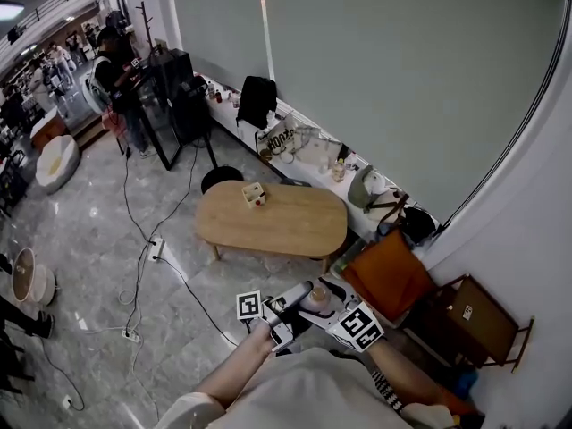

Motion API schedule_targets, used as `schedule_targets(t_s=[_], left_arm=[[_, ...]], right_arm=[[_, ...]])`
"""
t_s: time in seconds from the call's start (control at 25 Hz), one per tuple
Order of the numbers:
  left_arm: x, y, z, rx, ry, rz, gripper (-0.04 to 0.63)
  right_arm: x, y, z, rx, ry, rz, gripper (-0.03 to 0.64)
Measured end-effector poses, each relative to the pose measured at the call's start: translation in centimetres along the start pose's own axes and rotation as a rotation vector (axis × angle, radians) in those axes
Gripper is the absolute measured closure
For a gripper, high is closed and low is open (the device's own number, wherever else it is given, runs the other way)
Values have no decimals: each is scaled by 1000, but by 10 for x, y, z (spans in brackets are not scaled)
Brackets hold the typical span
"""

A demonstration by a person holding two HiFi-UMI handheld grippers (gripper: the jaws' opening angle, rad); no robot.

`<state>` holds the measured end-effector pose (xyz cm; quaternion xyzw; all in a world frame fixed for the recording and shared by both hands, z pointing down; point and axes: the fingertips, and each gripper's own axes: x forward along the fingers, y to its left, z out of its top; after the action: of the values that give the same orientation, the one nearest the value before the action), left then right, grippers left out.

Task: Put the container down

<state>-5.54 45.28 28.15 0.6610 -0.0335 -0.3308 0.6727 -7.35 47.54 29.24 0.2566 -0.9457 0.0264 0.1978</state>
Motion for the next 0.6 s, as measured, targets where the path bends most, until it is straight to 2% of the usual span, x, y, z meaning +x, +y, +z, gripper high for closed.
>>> schedule_targets(t_s=[0.32, 0.6], left_arm=[[-25, -7, 9, -18, 32, 5, 276], [-31, -1, 16, -36, 26, 12, 276]], right_arm=[[22, 17, 5, 17, 1, -34, 230], [31, 17, 1, 38, 6, -38, 230]])
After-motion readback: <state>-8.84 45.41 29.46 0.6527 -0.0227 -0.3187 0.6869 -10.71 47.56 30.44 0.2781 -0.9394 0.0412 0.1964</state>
